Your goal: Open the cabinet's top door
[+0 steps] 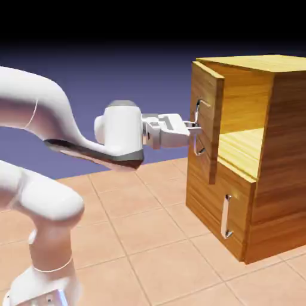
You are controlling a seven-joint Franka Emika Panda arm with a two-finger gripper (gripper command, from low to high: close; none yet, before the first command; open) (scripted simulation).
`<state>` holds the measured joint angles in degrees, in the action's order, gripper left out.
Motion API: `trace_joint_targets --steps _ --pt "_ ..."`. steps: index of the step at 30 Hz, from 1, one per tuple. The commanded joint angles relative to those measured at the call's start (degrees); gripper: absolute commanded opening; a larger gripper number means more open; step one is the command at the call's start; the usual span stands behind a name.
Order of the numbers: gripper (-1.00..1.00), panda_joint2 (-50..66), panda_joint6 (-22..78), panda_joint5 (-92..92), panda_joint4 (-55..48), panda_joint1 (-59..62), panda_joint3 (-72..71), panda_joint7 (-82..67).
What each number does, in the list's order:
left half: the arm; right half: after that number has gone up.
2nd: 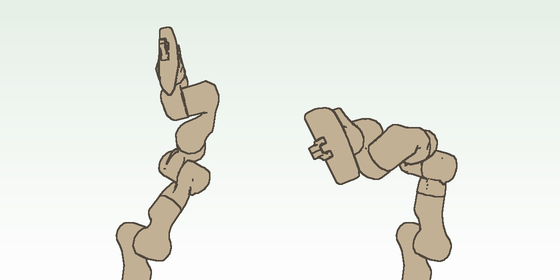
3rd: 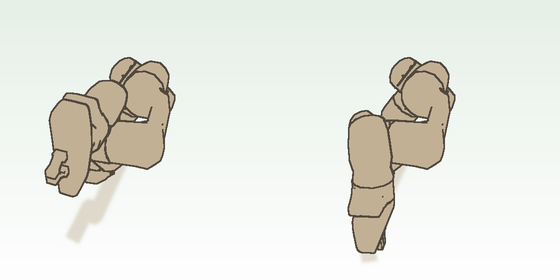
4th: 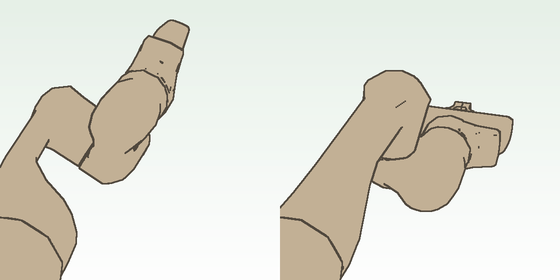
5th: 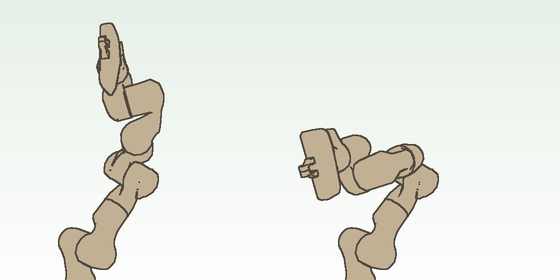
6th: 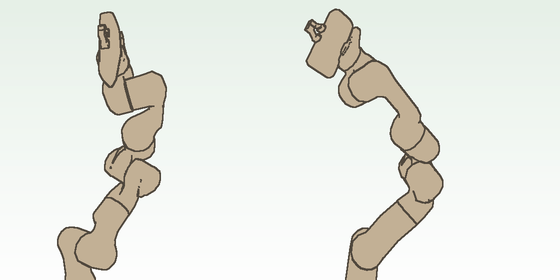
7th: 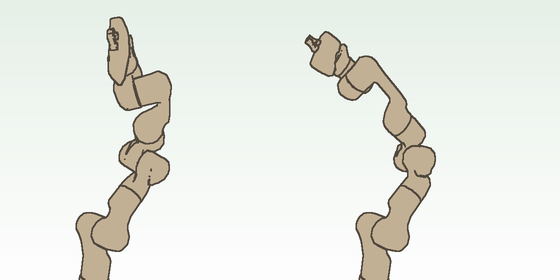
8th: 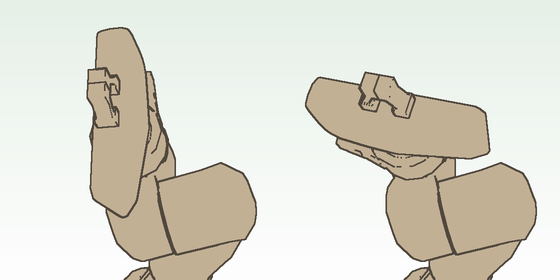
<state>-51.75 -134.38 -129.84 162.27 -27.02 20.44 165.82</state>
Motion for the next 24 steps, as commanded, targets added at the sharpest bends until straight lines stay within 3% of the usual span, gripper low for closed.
trace_joint_targets --steps 1,11,24 --pt "-1.0 -0.1 0.2 1.8 0.5 1.4 -2.1 0.0" --pt "-1.0 -3.0 -0.8 19.2 3.5 15.3 -22.8 -0.3" --pt "-1.0 -4.2 21.4 51.6 3.0 10.0 -44.2 -8.5"
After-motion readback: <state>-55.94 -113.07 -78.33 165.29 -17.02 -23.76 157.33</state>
